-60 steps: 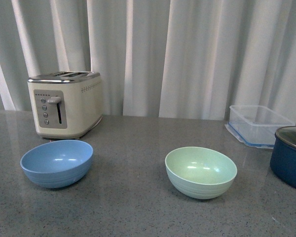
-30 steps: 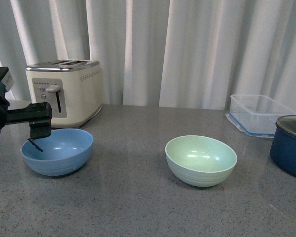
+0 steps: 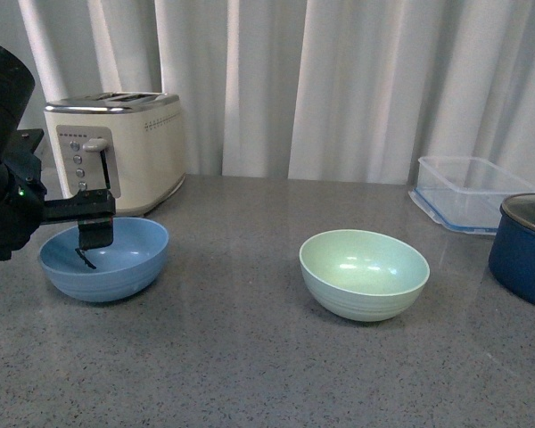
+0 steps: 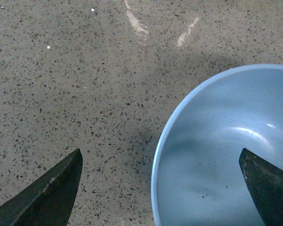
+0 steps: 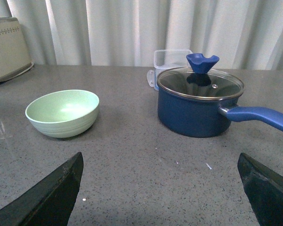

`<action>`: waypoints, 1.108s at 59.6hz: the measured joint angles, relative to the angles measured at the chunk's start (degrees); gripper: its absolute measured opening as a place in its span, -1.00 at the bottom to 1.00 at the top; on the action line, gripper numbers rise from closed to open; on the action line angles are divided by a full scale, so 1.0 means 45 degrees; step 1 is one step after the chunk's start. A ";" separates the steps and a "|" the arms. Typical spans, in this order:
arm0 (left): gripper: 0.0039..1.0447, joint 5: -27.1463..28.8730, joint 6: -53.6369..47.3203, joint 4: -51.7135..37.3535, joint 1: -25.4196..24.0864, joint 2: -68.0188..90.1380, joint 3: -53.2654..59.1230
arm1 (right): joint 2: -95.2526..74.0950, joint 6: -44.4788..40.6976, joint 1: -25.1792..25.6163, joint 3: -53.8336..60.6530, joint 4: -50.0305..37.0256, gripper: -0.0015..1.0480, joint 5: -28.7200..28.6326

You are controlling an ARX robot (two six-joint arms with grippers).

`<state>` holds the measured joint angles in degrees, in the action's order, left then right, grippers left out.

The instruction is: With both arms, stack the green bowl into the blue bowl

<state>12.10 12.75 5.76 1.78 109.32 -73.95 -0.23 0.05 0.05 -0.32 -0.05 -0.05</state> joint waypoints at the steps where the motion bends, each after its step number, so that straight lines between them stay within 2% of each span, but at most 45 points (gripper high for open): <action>1: 0.87 0.0000 0.0005 0.0005 0.0024 0.0044 -0.0029 | 0.0000 0.0005 0.0000 0.0000 0.0005 0.81 0.0000; 5: 0.87 -0.0053 0.0063 0.0117 0.0073 0.0185 -0.0141 | 0.0000 0.0005 0.0000 0.0000 0.0005 0.81 0.0000; 7: 0.78 0.0019 0.0126 0.0160 0.0073 0.0209 -0.0151 | 0.0000 0.0005 0.0000 0.0000 0.0005 0.81 0.0000; 19: 0.20 0.0350 0.0330 0.0345 0.0107 0.0325 -0.0223 | 0.0000 0.0005 0.0000 0.0000 0.0005 0.81 0.0000; 41: -0.89 0.0063 0.0971 0.0724 -0.0097 0.0340 -0.0243 | 0.0000 0.0005 0.0000 0.0000 0.0005 0.81 0.0000; 43: -0.94 -0.0005 0.1122 0.0763 -0.0112 0.0287 -0.0253 | 0.0000 0.0000 0.0000 0.0000 0.0005 0.81 0.0000; 66: -0.94 -0.0155 0.1622 0.1588 0.0272 -0.0272 -0.0967 | 0.0000 0.0005 0.0000 0.0000 0.0005 0.81 0.0000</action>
<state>11.40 20.05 12.91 3.01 108.09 -78.30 -0.23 0.08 0.05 -0.32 -0.03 -0.05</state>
